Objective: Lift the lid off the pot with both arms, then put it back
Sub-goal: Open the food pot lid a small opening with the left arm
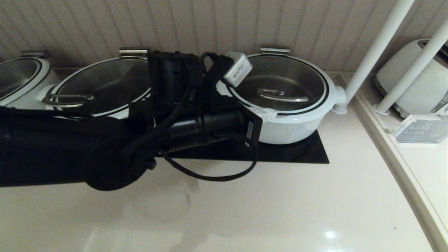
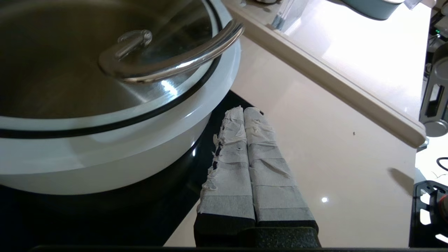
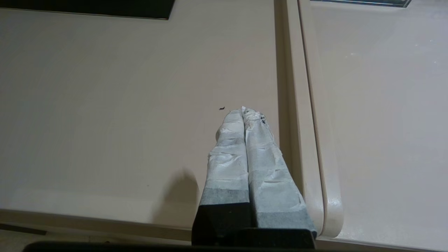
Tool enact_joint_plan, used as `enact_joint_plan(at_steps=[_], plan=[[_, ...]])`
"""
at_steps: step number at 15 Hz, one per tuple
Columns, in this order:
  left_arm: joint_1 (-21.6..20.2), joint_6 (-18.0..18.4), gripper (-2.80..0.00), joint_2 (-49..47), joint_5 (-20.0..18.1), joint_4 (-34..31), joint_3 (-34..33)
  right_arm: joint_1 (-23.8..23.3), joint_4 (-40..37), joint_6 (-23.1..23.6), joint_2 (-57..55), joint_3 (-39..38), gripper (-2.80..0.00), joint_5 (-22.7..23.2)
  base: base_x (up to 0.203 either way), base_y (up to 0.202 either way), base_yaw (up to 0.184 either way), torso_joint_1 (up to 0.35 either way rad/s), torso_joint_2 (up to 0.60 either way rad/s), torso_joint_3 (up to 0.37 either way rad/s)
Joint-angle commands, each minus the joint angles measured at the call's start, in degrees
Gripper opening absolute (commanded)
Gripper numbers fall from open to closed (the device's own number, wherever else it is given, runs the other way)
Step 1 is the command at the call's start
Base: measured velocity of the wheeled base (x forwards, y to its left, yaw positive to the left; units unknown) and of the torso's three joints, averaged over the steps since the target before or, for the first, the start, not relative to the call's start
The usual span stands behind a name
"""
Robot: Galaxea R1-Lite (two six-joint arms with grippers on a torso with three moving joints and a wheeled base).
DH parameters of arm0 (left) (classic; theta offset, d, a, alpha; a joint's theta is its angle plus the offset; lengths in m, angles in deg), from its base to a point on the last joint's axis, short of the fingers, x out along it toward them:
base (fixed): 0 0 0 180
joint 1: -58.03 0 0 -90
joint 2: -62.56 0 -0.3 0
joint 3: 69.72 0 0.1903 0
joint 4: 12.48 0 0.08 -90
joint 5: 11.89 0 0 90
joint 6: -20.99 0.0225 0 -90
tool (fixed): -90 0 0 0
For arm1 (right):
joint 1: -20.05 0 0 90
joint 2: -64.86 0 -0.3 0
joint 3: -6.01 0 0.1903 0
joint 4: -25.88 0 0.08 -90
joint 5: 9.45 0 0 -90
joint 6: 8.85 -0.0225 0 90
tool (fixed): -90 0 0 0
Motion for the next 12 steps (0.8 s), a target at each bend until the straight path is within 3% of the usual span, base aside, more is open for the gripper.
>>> enact_joint_plan(at_steps=[1,12], plan=[[0.1,-0.1,-2.8,-0.3,-0.1,0.2,-0.9,0.0,0.0,0.0,0.0,0.0,-2.8,0.1,0.0,0.0,0.0,0.0,0.0,0.0],[-0.1,2.6,-2.8,-3.2,2.1,0.3,0.8,0.1,0.1,0.0,0.0,0.0,-2.8,0.1,0.0,0.0,0.0,0.0,0.0,0.0]])
